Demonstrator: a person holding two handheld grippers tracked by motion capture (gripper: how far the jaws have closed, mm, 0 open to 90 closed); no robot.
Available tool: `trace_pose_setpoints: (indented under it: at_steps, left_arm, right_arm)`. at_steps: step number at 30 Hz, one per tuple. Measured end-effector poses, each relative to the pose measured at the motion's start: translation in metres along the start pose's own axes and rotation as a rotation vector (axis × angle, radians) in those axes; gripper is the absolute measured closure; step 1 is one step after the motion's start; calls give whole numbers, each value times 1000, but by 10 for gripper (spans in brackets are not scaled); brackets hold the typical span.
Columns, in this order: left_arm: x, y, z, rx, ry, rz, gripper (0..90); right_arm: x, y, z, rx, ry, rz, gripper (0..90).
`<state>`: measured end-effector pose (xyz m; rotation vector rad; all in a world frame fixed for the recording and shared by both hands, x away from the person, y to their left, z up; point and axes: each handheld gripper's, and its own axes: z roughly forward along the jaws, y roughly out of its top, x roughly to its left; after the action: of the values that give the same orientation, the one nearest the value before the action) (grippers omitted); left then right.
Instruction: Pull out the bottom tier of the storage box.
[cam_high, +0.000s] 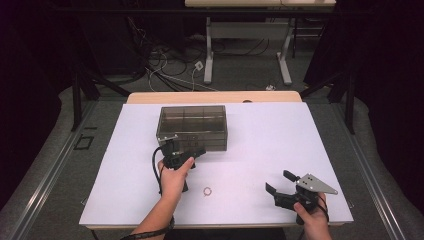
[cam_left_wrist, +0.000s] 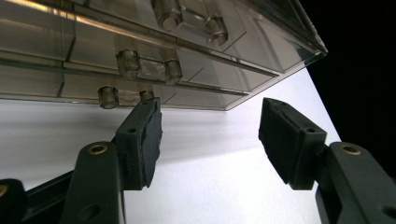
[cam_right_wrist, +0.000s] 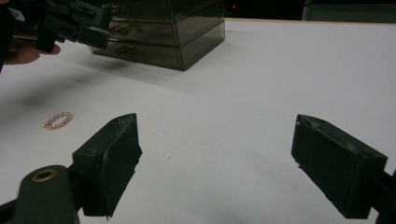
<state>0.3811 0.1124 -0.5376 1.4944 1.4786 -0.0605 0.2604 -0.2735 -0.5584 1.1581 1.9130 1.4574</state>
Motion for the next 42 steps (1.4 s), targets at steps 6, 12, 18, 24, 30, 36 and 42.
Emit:
trace_pose_setpoints:
  at_steps: [6, 12, 18, 24, 30, 36, 42]
  left_arm:
    - [1, -3, 6, -5, 1, -25, 413]
    - [6, -4, 10, 8, -15, -98, 424]
    - [8, -4, 14, 19, 5, -125, 429]
    - [10, -6, 19, 20, 23, -164, 433]
    - [15, -8, 23, 19, 9, -208, 441]
    - [21, -10, 25, 17, 16, -233, 475]
    - [25, -10, 27, 8, 11, -247, 527]
  right_arm:
    - [0, 0, 0, 4, 3, 0, 148]
    - [0, 0, 0, 4, 6, -2, 148]
    - [0, 0, 0, 3, 8, -7, 148]
    - [0, 0, 0, 3, 10, -6, 148]
    - [0, 0, 0, 4, 10, -3, 148]
    - [0, 0, 1, 6, 12, -7, 148]
    - [0, 0, 1, 6, 15, -8, 148]
